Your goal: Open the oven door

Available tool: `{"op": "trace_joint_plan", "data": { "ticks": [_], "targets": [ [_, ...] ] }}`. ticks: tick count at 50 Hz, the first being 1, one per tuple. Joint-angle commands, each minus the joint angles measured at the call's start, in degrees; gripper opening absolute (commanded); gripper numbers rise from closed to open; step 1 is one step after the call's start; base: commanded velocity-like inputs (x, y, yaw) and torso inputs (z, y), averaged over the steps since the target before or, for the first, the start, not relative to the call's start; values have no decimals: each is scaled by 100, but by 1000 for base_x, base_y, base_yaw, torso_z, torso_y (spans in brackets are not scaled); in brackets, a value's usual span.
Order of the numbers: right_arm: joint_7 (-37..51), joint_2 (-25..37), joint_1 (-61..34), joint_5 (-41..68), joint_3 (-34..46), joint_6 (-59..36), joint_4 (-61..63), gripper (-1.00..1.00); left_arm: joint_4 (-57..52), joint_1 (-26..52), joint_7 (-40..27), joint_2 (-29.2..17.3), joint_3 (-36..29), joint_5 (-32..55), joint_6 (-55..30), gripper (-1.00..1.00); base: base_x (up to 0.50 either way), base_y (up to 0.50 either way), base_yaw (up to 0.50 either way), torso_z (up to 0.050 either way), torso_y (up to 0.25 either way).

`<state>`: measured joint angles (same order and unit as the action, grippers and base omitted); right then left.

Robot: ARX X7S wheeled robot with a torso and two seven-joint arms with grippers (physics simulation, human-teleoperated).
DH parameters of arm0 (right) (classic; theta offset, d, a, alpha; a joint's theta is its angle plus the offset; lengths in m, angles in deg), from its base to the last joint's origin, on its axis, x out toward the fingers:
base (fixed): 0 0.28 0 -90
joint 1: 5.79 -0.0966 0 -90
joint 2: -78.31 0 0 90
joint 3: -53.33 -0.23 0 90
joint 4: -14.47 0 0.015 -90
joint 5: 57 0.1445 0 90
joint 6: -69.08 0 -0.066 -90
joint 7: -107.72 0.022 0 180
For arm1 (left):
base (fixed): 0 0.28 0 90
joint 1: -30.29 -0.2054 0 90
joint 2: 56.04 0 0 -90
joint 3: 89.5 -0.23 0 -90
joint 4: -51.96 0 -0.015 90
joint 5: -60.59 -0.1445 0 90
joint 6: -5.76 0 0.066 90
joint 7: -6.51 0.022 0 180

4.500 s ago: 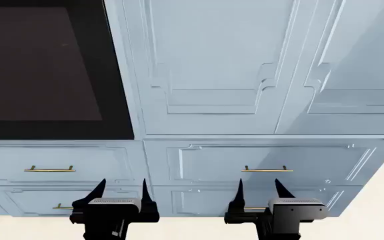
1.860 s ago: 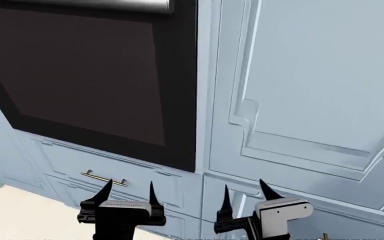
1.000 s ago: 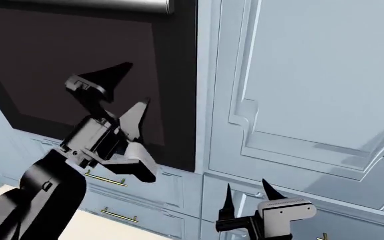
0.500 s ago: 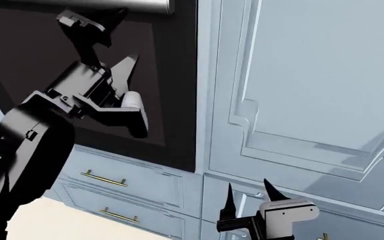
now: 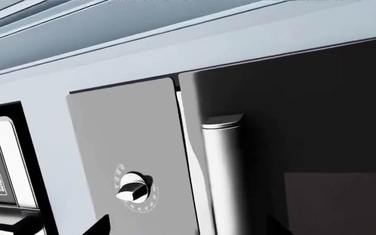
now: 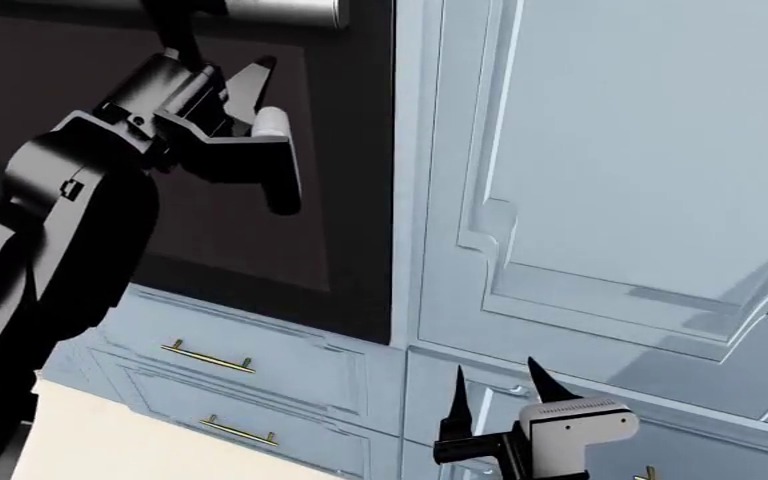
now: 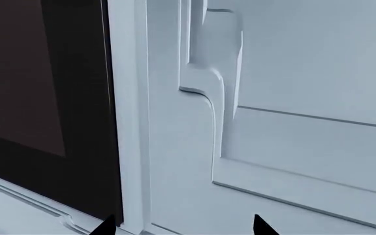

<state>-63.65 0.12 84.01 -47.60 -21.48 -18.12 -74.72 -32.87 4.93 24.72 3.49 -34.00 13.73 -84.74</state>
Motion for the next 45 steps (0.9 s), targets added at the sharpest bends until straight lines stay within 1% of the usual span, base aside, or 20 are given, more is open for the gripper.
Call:
{"op": "trace_joint_plan", "data": {
  "ticks": [1,16,26,37,45],
  "targets": [
    [30,26,-1,24,30,6,19,100,253,311,34,130,-76,-33,47,100,0,0,0,0,0],
    [54,59,-8,74,55,36,9,100,754,503,-83,403,-272,-66,160,100,0,0,0,0,0],
    [72,72,-14,92,81,63,-19,100,721,321,-25,525,-193,117,-2,100,0,0,0,0,0],
    [98,96,-25,126,108,51,-4,100,911,314,-135,515,-186,115,-21,100,0,0,0,0,0],
    [106,112,-42,144,132,85,-50,100,1078,462,-193,571,-251,42,15,100,0,0,0,0,0]
  ]
}}
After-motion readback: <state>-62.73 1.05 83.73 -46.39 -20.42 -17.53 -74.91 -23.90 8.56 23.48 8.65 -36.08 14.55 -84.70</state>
